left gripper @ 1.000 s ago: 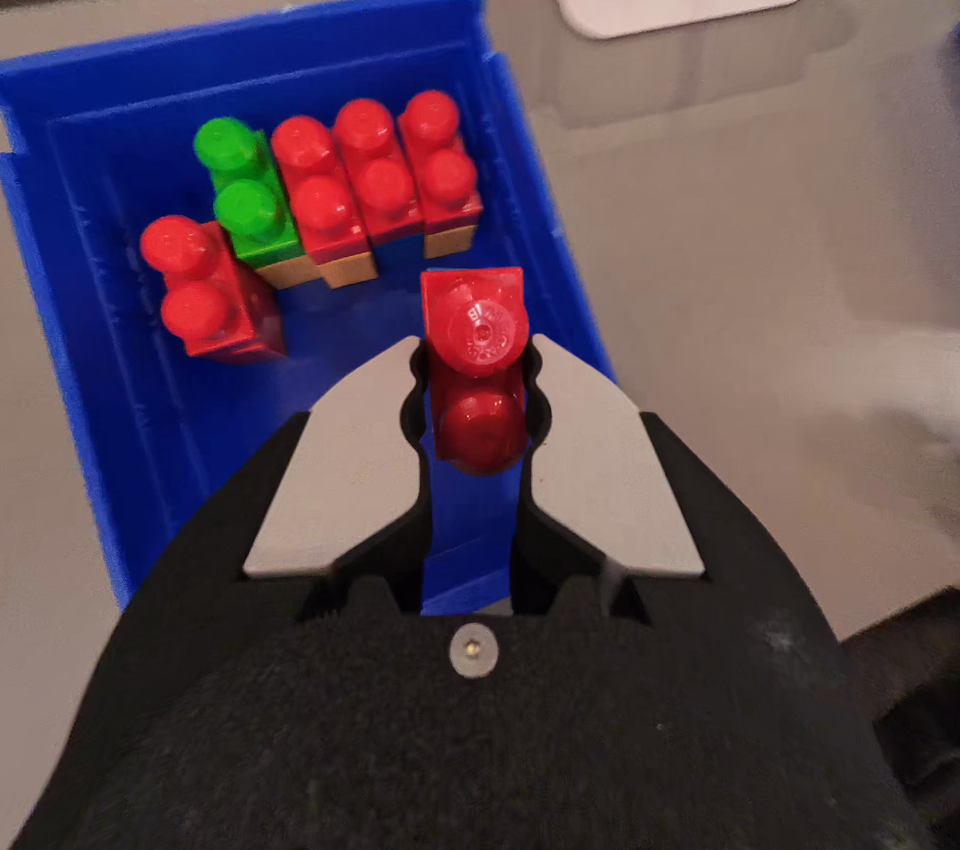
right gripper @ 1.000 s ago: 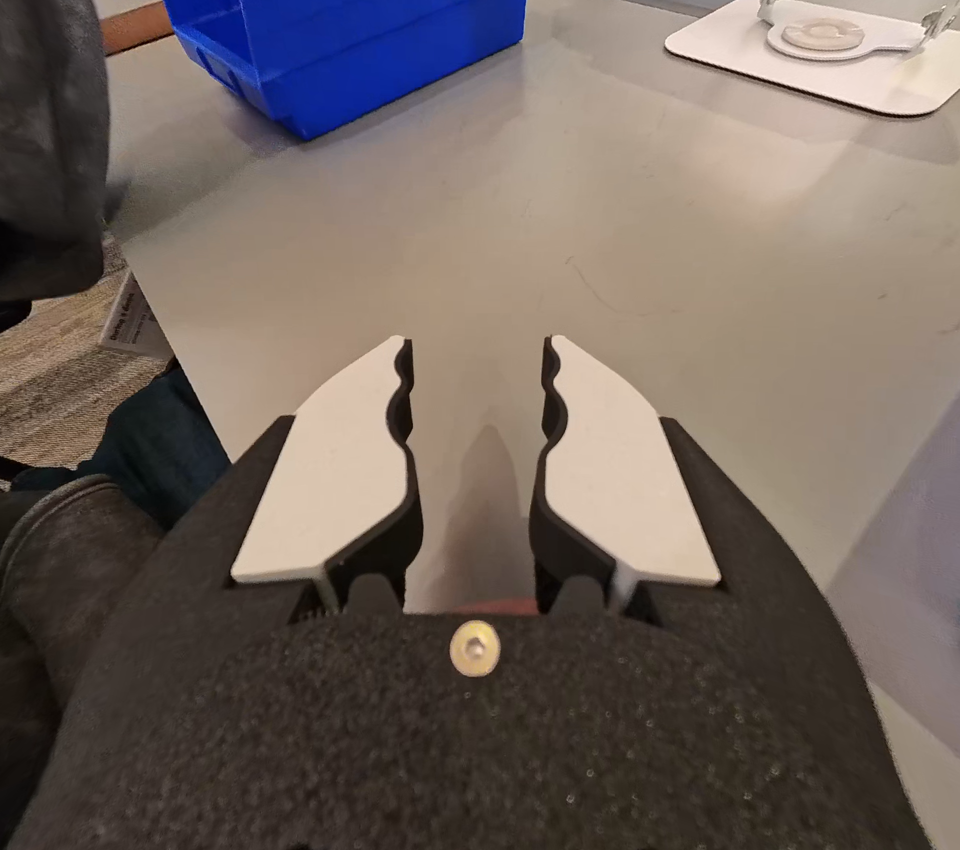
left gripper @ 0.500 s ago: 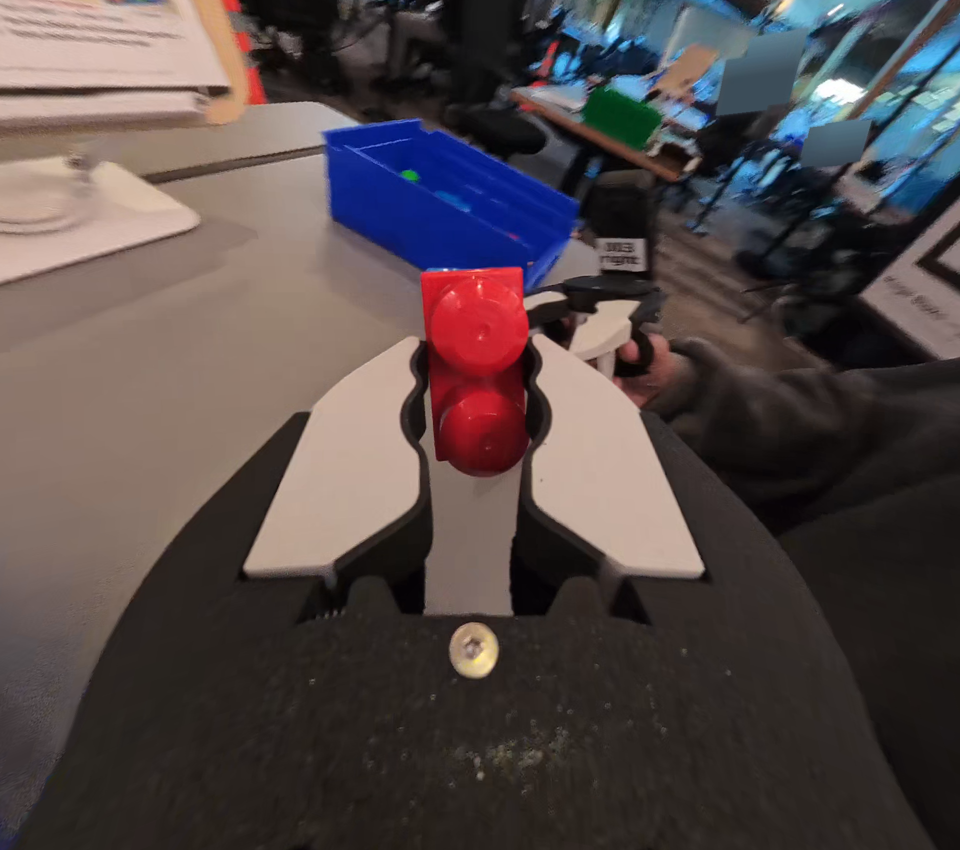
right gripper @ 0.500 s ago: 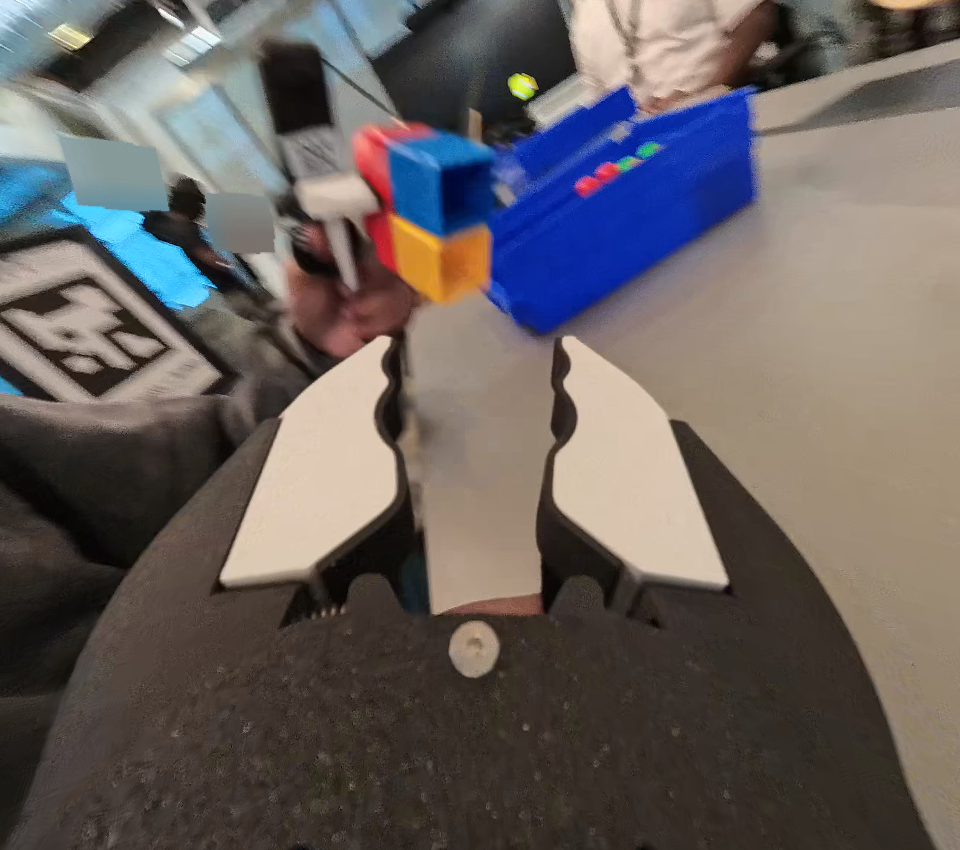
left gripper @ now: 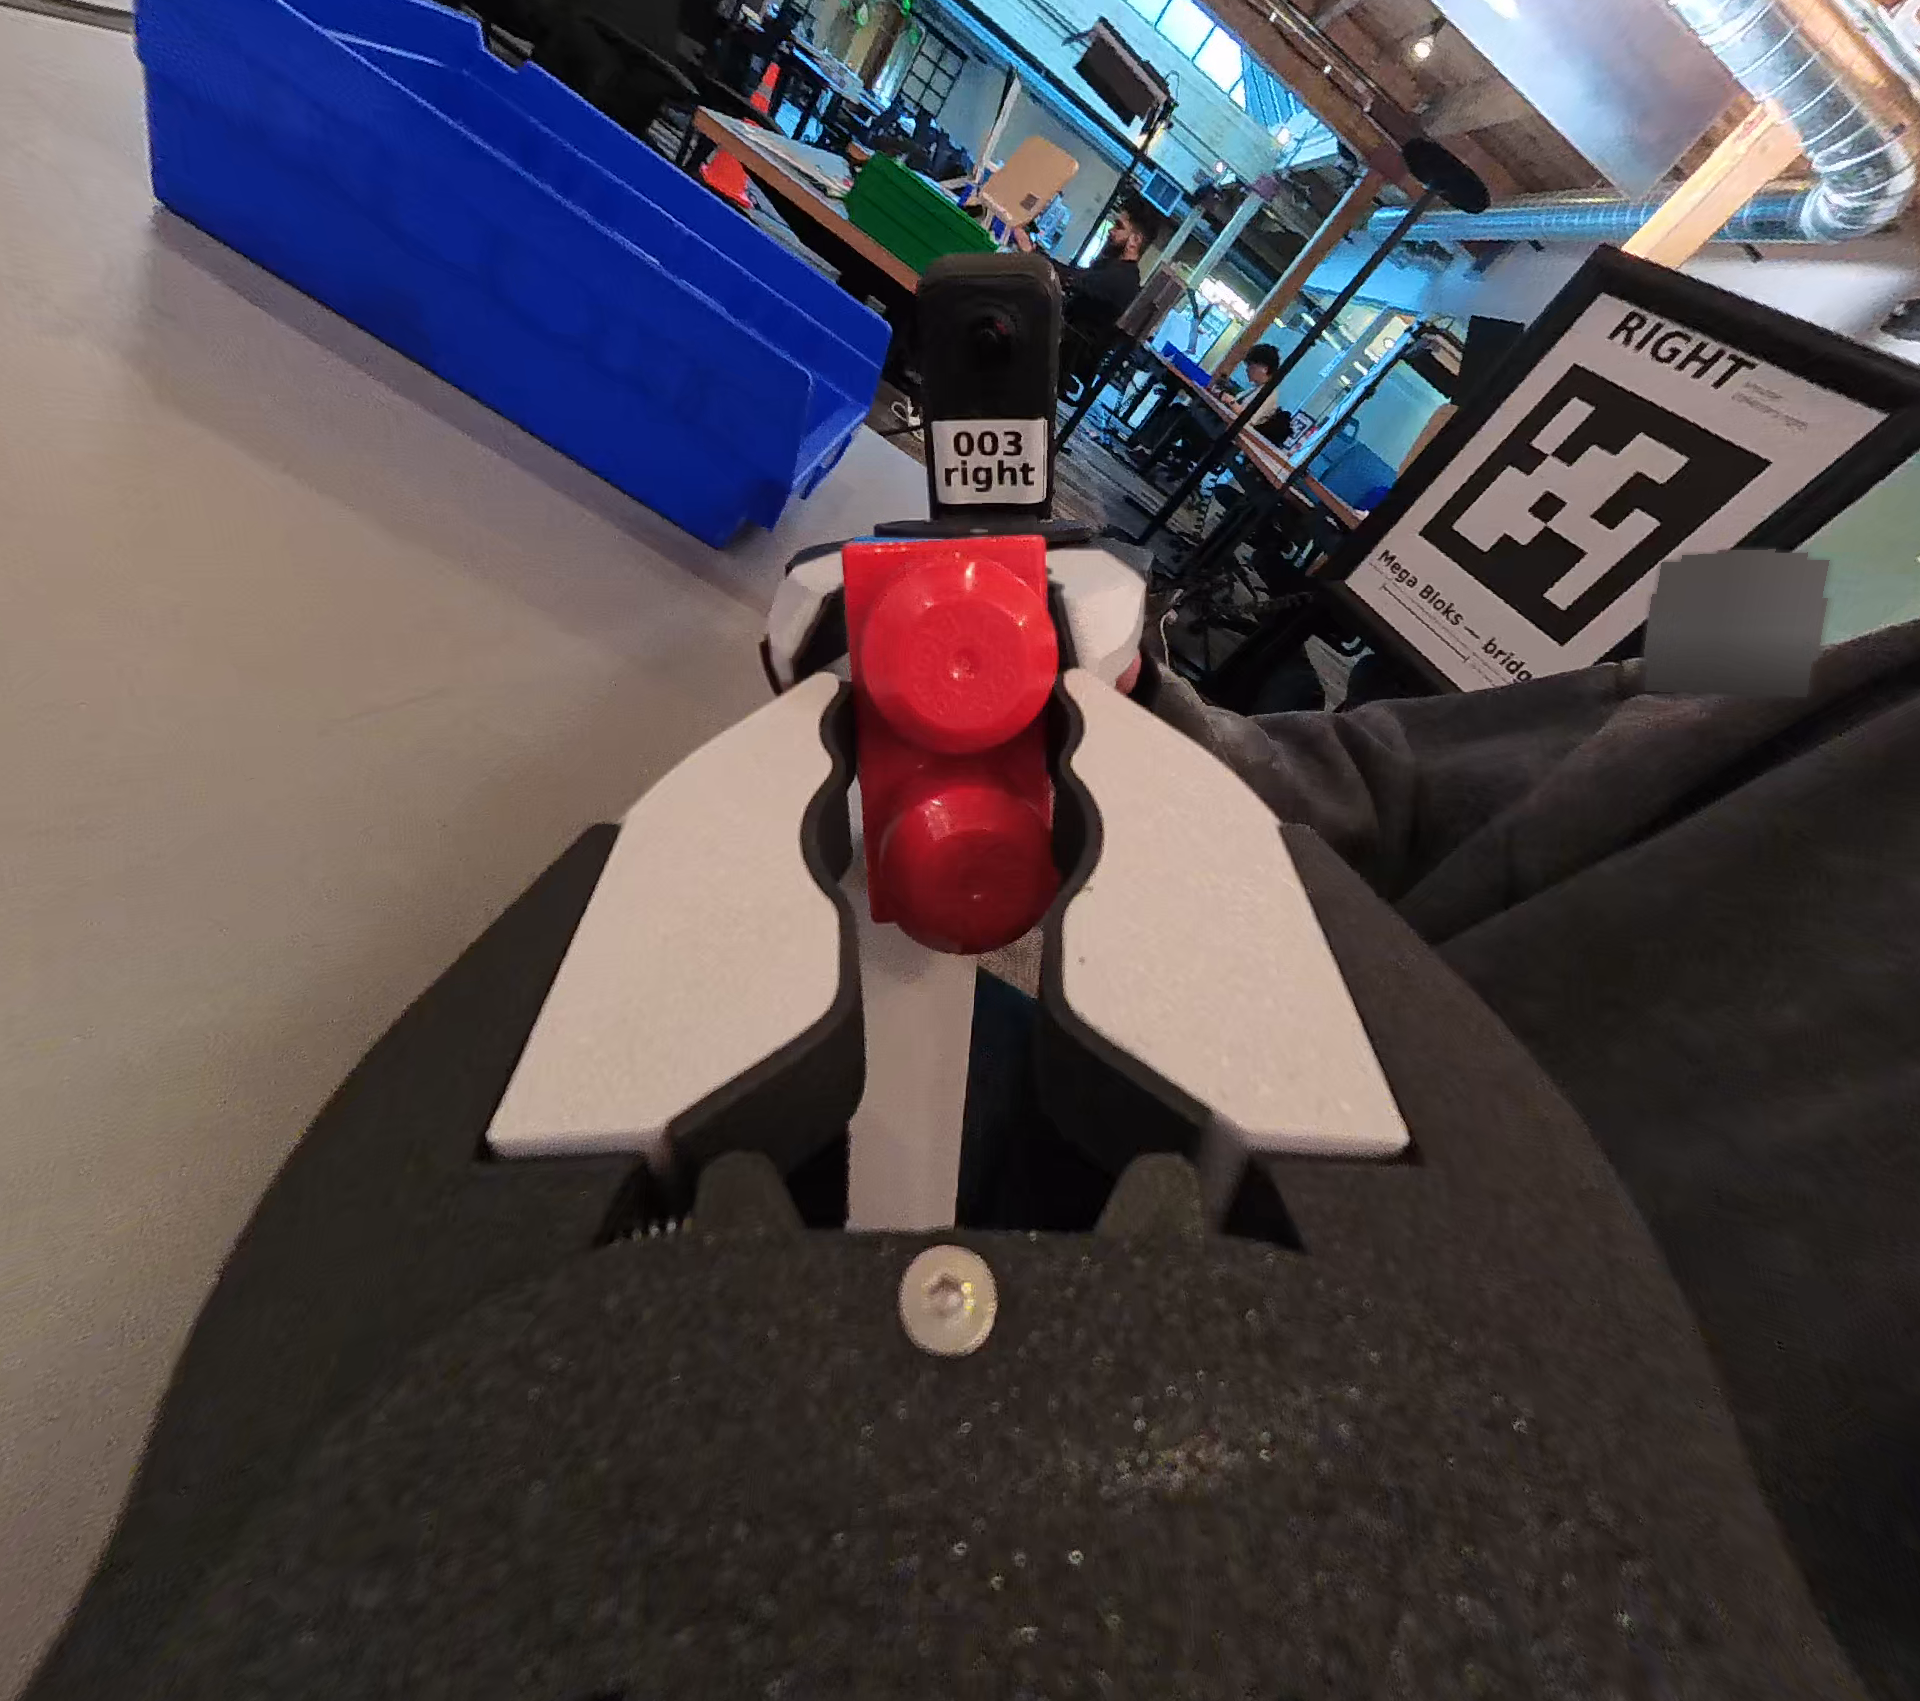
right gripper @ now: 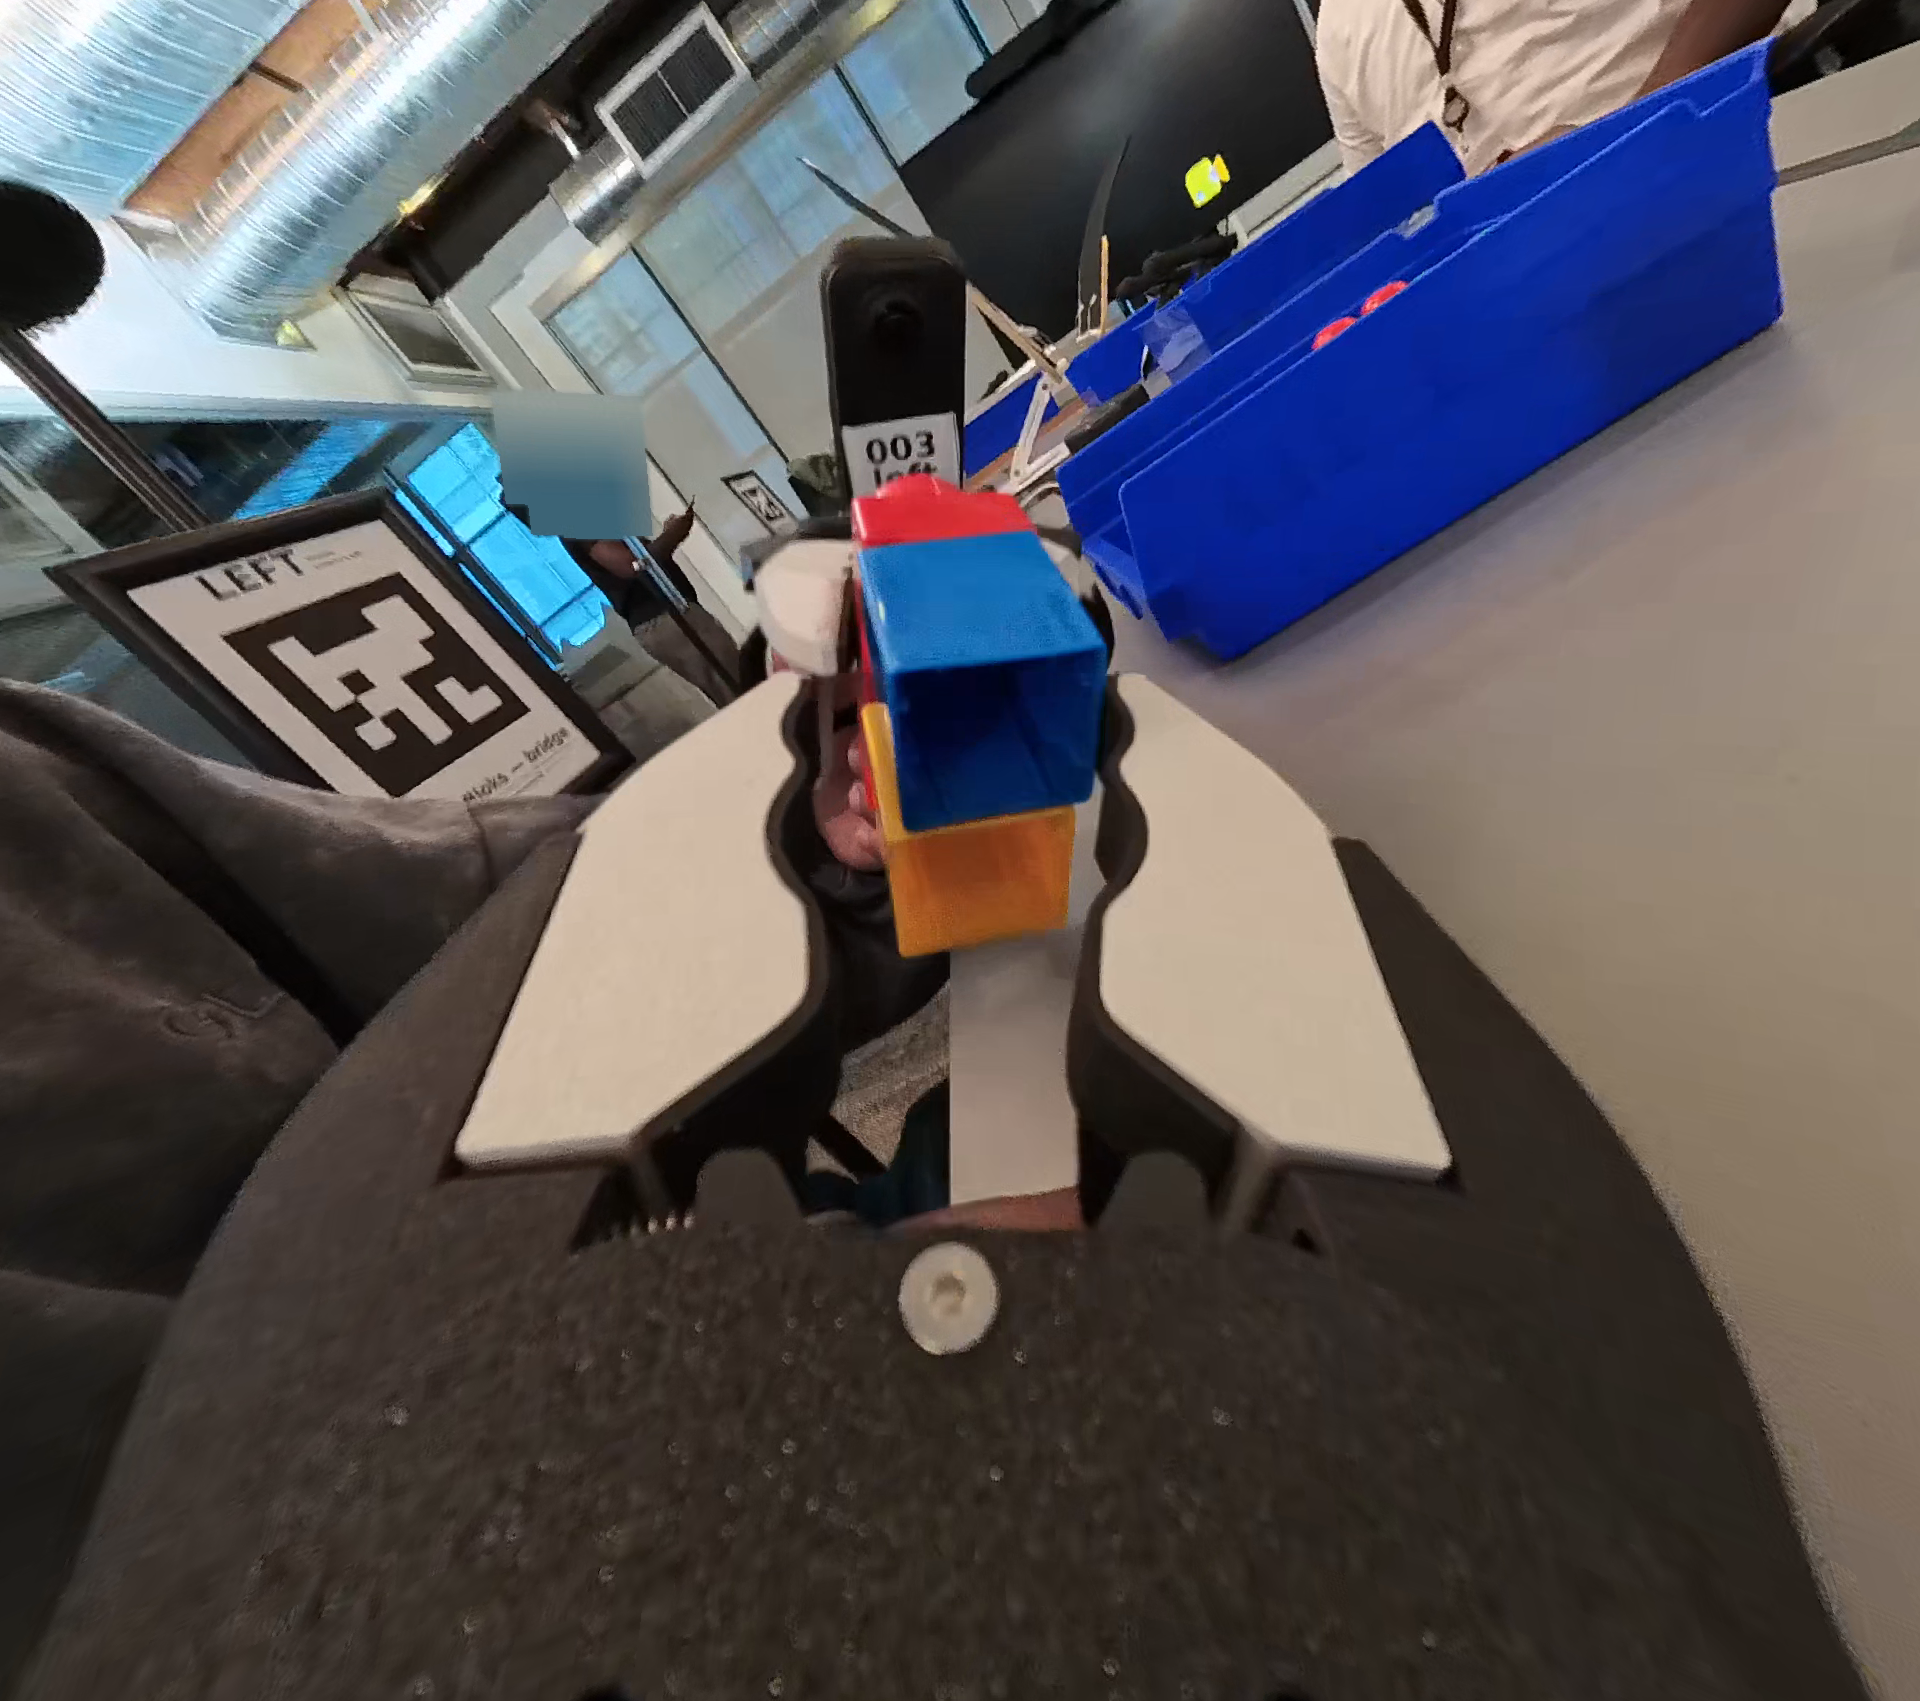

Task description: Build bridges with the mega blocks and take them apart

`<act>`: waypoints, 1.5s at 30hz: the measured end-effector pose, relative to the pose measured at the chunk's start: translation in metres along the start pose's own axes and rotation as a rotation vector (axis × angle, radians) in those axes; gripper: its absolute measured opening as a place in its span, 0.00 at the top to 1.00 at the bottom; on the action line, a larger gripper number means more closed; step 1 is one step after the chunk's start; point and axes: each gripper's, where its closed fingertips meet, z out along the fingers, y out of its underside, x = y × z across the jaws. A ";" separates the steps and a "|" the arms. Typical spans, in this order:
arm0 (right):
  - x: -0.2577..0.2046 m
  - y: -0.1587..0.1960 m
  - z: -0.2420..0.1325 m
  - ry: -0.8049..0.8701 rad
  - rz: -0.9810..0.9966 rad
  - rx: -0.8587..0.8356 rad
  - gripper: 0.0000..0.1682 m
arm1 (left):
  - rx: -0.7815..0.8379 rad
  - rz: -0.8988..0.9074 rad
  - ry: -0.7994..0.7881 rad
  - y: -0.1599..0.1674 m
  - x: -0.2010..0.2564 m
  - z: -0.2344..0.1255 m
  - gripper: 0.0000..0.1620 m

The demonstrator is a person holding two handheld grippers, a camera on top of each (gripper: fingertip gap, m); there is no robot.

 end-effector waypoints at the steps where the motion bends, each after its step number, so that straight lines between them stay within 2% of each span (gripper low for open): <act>1: 0.001 -0.002 -0.001 0.006 0.012 0.014 0.75 | 0.000 0.005 0.005 0.001 0.001 0.001 0.79; 3: -0.002 -0.003 -0.003 -0.016 0.005 0.005 0.78 | -0.003 0.008 0.032 0.000 0.006 0.002 0.79; 15: -0.026 0.008 -0.011 -0.063 -0.104 -0.098 0.79 | -0.061 0.149 0.107 0.008 0.029 -0.001 0.79; 18: -0.022 -0.006 -0.030 -0.060 -0.071 -0.037 0.79 | 0.027 0.143 0.110 -0.011 0.026 -0.020 0.79; 22: -0.025 -0.024 -0.058 0.002 -0.144 -0.028 0.79 | 0.137 0.107 0.069 -0.035 0.008 -0.055 0.79; 26: -0.025 -0.037 -0.073 0.113 -0.262 -0.067 0.79 | 0.147 0.072 0.044 -0.032 -0.003 -0.055 0.79; 29: -0.013 -0.079 -0.106 0.312 -0.364 -0.033 0.78 | 0.087 0.058 0.021 -0.018 -0.009 -0.043 0.79; 33: 0.039 -0.153 -0.208 0.829 -0.391 0.037 0.78 | 0.016 0.087 0.004 -0.006 -0.006 -0.029 0.79; 35: 0.066 -0.163 -0.256 1.019 -0.293 -0.054 0.78 | -0.005 0.097 0.005 -0.002 -0.004 -0.024 0.79; 37: 0.086 -0.174 -0.286 1.135 -0.255 -0.104 0.78 | -0.027 0.105 0.003 0.001 -0.003 -0.020 0.79; 39: 0.107 -0.172 -0.293 1.134 -0.208 -0.205 0.78 | -0.042 0.109 0.000 0.004 -0.004 -0.018 0.79; 41: 0.130 -0.145 -0.288 1.079 -0.075 -0.406 0.78 | -0.047 0.102 0.008 0.005 -0.004 -0.017 0.79; 45: 0.168 -0.111 -0.268 1.064 -0.044 -0.640 0.78 | -0.056 0.101 0.012 0.007 -0.003 -0.015 0.79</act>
